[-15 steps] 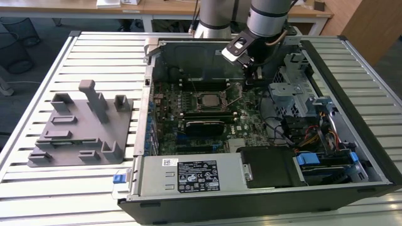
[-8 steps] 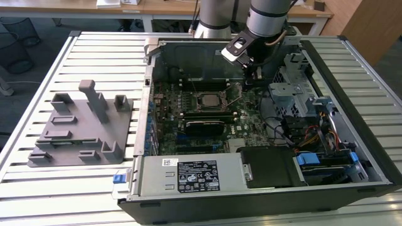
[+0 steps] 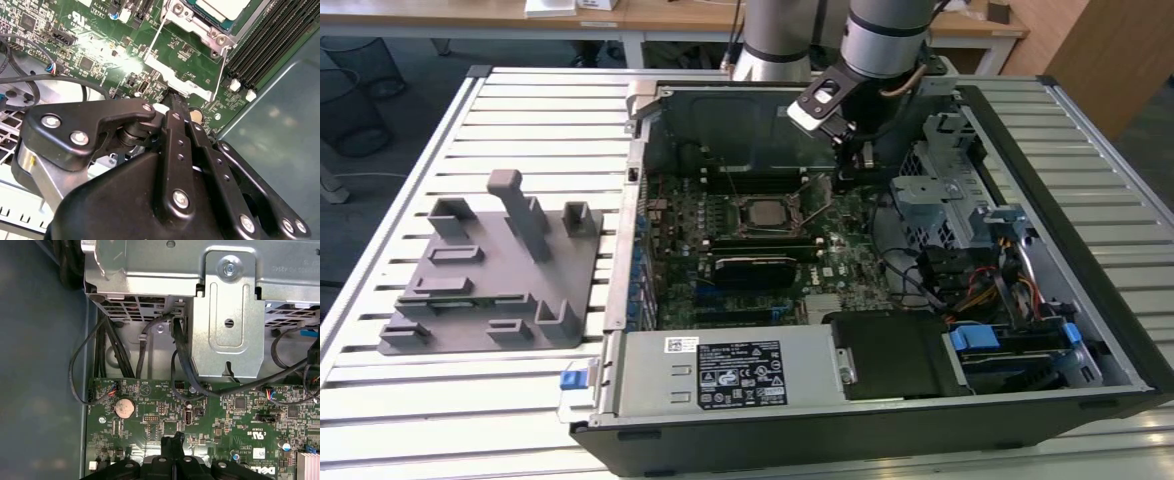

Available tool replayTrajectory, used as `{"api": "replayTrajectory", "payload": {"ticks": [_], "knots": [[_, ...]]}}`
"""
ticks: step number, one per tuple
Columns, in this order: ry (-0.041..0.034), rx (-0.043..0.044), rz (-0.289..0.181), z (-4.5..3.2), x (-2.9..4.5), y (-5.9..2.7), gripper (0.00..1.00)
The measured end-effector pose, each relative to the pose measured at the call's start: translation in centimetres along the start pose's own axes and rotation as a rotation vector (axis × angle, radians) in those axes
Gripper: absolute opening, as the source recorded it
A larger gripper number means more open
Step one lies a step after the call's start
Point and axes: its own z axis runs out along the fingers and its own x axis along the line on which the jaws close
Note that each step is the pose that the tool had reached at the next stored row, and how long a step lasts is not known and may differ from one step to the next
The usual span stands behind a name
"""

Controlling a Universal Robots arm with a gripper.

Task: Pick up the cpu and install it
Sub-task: 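Close the cpu cover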

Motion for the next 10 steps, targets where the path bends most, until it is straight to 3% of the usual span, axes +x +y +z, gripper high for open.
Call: {"api": "replayTrajectory", "payload": {"ticks": [10], "knots": [[0.0001,0.0000,0.000,0.00,0.01,-0.30,0.11]]}}
